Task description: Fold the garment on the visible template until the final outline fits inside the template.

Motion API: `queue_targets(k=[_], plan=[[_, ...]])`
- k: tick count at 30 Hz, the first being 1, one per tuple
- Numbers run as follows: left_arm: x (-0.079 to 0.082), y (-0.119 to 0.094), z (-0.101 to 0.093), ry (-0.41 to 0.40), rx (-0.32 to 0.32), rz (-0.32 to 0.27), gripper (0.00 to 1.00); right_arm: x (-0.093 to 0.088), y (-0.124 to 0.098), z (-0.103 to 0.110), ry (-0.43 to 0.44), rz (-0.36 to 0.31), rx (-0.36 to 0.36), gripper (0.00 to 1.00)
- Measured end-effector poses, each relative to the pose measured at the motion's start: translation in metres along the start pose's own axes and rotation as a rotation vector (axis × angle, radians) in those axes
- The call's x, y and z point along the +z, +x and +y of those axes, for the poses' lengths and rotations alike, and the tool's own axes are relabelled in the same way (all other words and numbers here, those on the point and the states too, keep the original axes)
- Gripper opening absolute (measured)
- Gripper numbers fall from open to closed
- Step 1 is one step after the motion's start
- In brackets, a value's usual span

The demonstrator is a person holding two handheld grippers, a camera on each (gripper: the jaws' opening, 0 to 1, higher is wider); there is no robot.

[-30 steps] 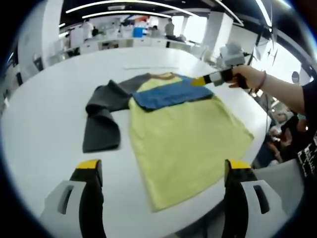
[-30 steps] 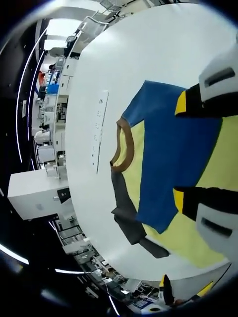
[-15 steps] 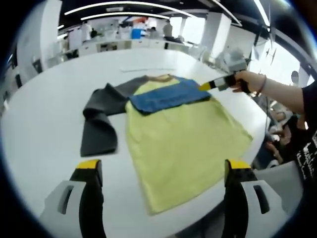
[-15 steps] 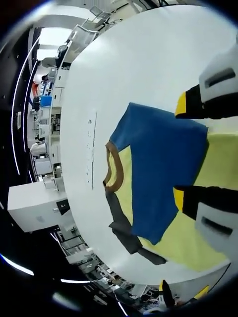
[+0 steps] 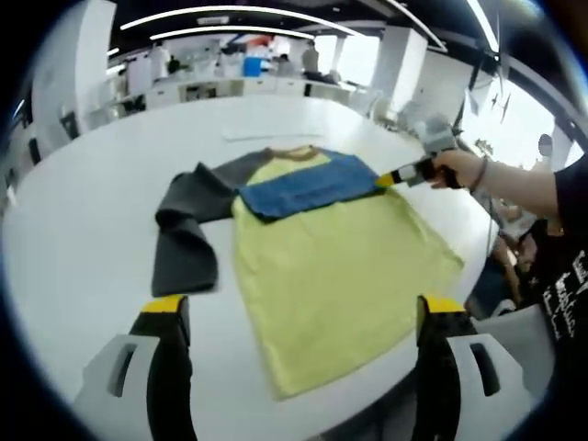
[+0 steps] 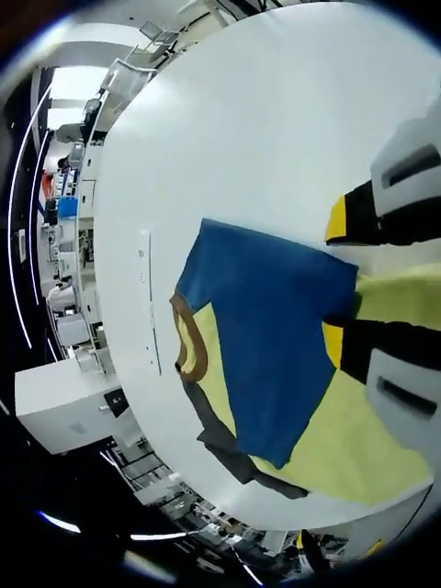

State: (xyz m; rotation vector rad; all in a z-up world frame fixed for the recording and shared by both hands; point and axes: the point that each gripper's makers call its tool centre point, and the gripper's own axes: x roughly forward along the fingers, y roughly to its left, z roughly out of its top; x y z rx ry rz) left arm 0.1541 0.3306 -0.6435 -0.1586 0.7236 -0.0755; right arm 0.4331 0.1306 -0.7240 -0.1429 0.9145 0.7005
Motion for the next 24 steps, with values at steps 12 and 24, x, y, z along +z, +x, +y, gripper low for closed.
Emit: queue_targets(k=[12,24], plan=[[0.0021,-0.001,-0.0025,0.006,-0.006,0.0,0.99,-0.0034,-0.0006,-0.0033,0.06,0.014,-0.017,0.13],[0.0085,-0.0037,-0.0023,0.006,-0.01,-0.014,0.99,-0.0071,-0.0008,-0.0049,0.034,0.029,-0.031,0.02]])
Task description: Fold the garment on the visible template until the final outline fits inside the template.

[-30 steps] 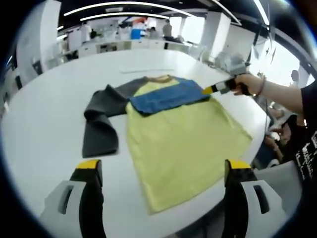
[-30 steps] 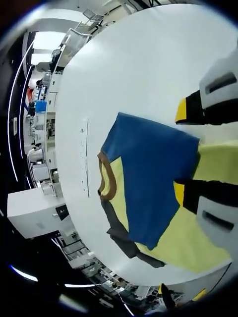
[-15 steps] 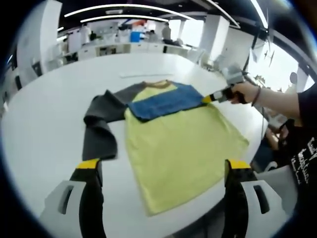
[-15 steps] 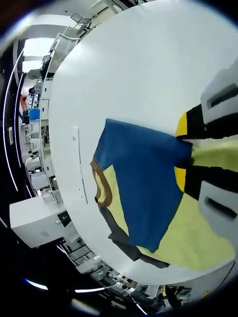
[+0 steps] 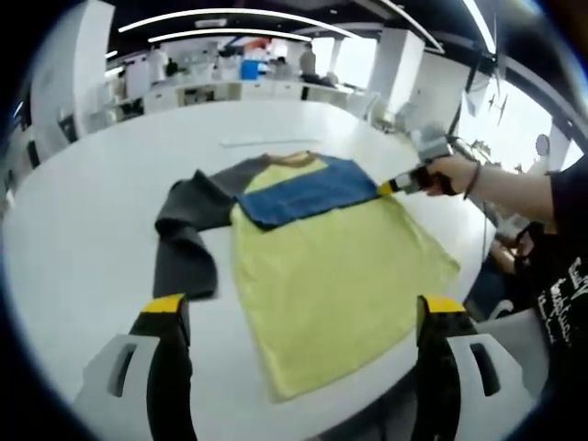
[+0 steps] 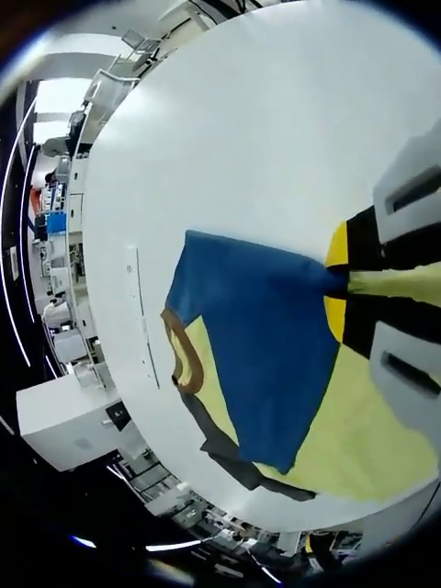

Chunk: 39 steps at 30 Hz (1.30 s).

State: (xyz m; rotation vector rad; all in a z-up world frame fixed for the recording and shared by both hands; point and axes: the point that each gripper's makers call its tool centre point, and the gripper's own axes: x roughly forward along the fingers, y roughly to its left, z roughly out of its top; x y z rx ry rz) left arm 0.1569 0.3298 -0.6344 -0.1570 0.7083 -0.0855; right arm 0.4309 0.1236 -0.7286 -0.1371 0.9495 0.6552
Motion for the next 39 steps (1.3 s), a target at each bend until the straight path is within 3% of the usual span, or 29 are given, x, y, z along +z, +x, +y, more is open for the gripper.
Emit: queue_targets(k=[12,28,39], plan=[[-0.001,0.0,-0.001,0.0,-0.002,0.006,0.99,0.002,0.0,-0.009,-0.024,0.016,0.003,0.01],[0.013,0.004,-0.005,0.027,-0.02,-0.014,0.99,0.002,-0.002,-0.032,-0.057,0.053,-0.031,0.01],[0.011,0.003,-0.006,0.026,-0.02,-0.009,0.99,0.005,-0.005,-0.045,-0.056,0.061,-0.043,0.01]])
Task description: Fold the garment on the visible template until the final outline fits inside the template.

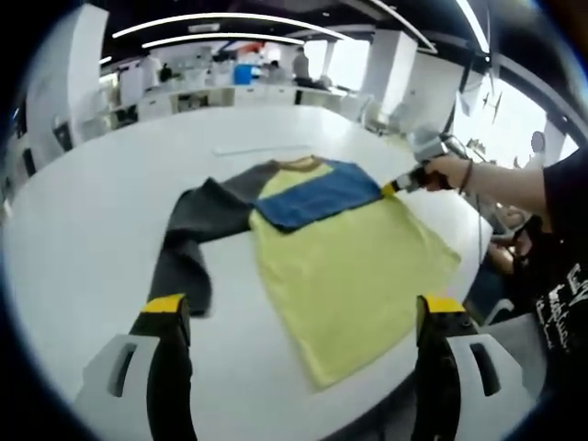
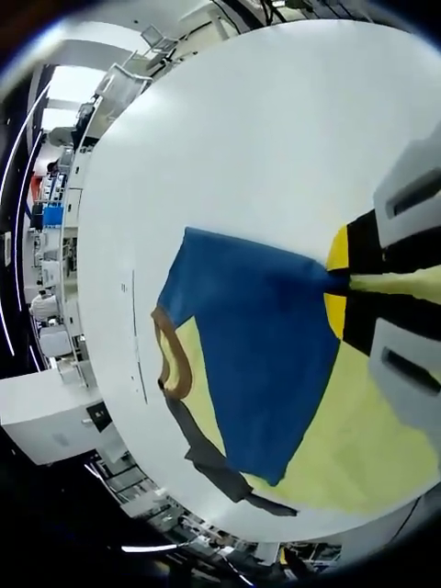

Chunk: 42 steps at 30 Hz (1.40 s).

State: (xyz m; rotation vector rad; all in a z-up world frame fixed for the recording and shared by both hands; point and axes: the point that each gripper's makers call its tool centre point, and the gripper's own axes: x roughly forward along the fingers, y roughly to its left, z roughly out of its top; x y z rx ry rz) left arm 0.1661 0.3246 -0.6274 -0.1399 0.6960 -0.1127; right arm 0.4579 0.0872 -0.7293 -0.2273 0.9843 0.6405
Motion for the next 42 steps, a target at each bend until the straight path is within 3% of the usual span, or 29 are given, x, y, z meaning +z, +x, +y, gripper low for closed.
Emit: queue_targets(k=[21,27,33,42], plan=[[0.001,0.001,-0.002,0.008,-0.002,0.005,0.99,-0.003,-0.009,0.0,0.018,0.01,0.004,0.02],[0.002,-0.002,-0.002,0.01,-0.001,-0.005,0.99,-0.003,-0.011,0.0,-0.006,-0.004,-0.014,0.18],[0.005,-0.005,0.0,0.017,0.003,-0.034,0.99,0.011,-0.019,0.009,-0.061,-0.068,0.022,0.38],[0.021,-0.006,-0.011,0.084,-0.042,-0.098,0.99,0.024,-0.043,0.027,-0.118,-0.148,0.115,0.57]])
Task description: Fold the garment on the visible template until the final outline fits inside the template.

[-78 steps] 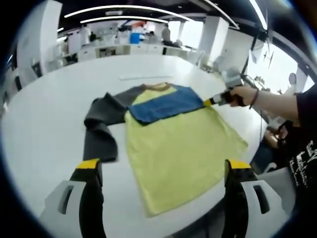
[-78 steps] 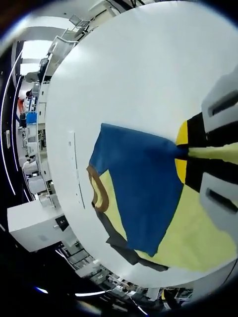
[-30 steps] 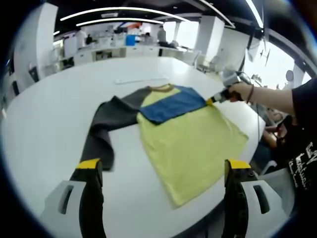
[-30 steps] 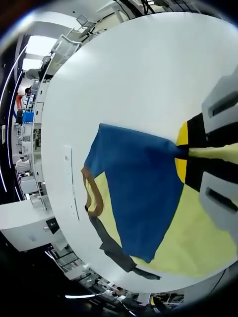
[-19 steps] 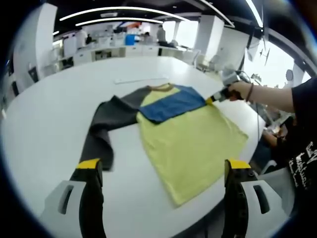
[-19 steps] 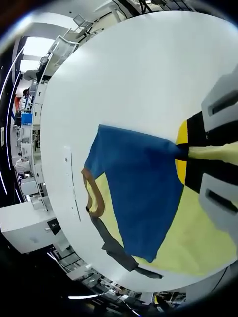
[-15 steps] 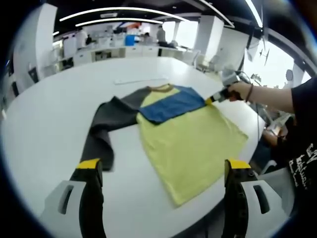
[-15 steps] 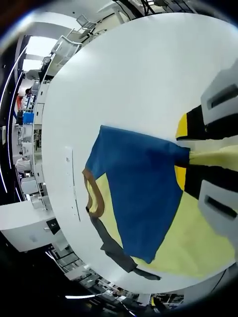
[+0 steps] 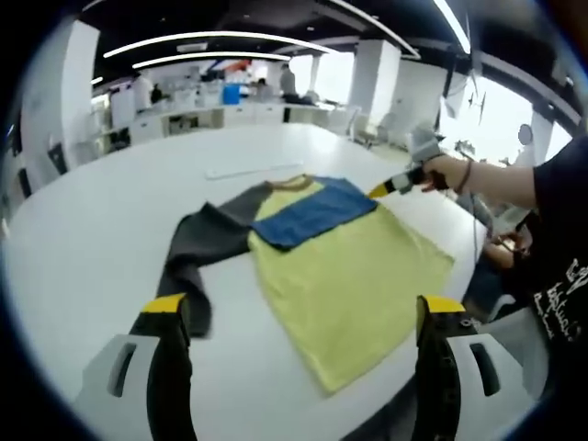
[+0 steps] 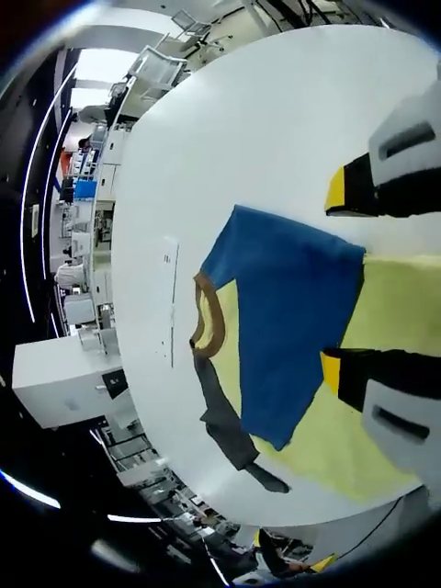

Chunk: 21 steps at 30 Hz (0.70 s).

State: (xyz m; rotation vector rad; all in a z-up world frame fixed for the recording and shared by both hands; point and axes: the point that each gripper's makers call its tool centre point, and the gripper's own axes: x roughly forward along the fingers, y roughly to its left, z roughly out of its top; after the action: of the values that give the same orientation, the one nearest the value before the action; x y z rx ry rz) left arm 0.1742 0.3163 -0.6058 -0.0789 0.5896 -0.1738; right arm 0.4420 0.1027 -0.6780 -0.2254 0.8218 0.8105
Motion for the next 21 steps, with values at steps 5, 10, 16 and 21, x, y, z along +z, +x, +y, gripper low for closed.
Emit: queue_targets(k=[5,10,16,21], plan=[[0.005,0.0,-0.005,0.04,-0.017,-0.015,0.99,0.005,-0.016,0.012,-0.03,-0.028,0.062,0.69],[0.007,0.001,-0.008,0.05,-0.032,-0.023,0.99,0.005,-0.033,0.028,-0.102,-0.047,0.12,0.8],[0.006,0.001,-0.006,0.053,-0.035,-0.021,0.99,0.003,-0.055,0.051,-0.135,-0.07,0.2,0.9],[0.006,0.002,-0.004,0.053,-0.035,-0.023,0.99,-0.001,-0.07,0.068,-0.178,-0.083,0.249,0.97]])
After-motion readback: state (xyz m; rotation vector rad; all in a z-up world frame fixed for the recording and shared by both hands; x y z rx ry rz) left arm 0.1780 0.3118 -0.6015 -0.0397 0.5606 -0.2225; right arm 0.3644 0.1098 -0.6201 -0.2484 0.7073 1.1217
